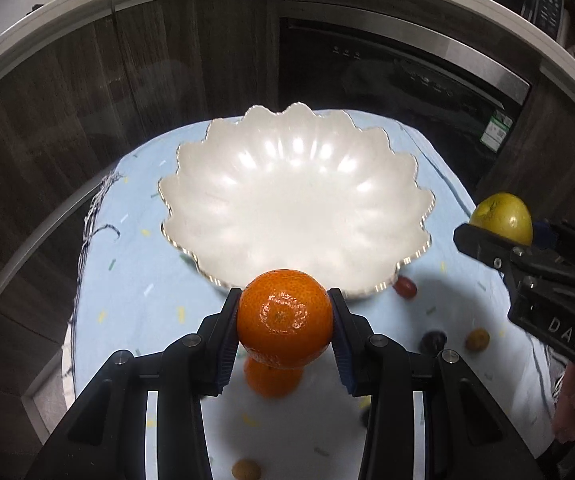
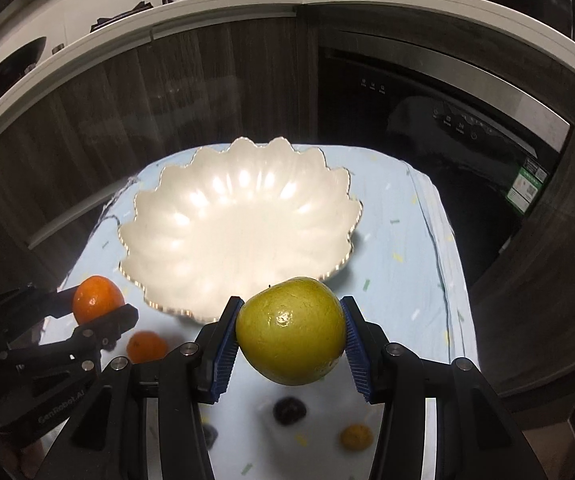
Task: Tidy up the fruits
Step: 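Carry the mandarin and green-yellow fruit over the white bowl with both tools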
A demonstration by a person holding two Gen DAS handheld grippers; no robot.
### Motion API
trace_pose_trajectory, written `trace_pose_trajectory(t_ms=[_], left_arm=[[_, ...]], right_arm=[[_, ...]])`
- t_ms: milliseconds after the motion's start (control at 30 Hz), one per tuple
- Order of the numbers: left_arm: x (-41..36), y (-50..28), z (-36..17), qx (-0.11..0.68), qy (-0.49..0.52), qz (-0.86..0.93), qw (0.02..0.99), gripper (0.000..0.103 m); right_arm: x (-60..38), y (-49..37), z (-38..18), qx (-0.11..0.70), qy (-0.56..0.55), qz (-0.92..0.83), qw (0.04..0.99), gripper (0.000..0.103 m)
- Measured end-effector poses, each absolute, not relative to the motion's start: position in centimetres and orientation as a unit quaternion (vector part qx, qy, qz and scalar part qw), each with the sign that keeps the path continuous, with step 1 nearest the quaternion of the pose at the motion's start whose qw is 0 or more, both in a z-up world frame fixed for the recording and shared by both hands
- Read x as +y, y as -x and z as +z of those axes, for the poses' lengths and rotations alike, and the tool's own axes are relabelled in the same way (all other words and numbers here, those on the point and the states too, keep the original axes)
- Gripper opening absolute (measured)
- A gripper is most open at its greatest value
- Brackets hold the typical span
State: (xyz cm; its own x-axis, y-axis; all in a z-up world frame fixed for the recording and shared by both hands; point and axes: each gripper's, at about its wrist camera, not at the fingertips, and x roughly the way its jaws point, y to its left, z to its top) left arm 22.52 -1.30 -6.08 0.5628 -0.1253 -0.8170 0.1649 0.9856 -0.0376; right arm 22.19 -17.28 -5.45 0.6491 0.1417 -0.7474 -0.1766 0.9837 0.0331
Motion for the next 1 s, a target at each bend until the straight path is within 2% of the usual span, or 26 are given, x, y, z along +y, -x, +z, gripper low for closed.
trace_pose_trajectory(t_ms=[400, 1000], left_arm=[[-0.5, -27.0, -5.7, 0.461, -0.021, -0.078, 0.884, 0.041], [0.7, -32.2, -9.2, 0.497, -0.01, -0.071, 0.865, 0.041]], right_arm=[[-17.1, -26.8, -5.4, 0.416, 0.014, 0.083, 0.906, 0.049], [-16.0, -32.0, -8.2, 0.448, 0.027, 0.067, 0.891, 0.049]])
